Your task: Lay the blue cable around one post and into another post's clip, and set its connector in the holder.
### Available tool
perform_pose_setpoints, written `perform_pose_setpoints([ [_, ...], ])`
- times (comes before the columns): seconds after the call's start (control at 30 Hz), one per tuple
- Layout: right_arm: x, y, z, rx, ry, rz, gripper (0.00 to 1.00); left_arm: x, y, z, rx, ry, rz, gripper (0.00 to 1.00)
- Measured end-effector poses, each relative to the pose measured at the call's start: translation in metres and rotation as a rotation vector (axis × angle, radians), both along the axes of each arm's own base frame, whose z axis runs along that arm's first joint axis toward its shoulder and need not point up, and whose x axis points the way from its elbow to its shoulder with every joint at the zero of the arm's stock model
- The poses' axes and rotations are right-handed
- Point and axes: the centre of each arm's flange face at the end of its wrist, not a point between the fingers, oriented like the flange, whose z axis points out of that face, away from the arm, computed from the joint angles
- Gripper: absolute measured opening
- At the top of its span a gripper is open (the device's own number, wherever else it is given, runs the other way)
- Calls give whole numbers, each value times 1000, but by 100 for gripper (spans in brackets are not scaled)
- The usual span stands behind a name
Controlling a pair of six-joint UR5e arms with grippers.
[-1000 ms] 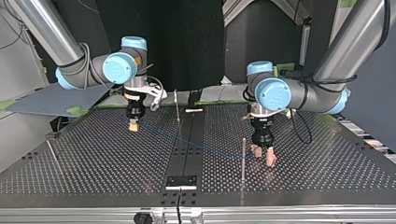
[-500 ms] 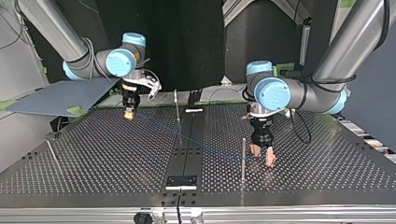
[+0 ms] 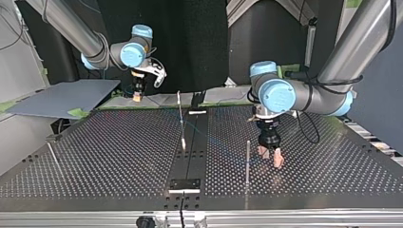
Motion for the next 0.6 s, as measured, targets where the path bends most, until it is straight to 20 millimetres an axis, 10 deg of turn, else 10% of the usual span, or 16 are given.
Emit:
perform_pose_setpoints([
  [0.6, -47, 43, -114, 110, 76, -45, 0, 0, 4, 0, 4, 1, 31, 100],
])
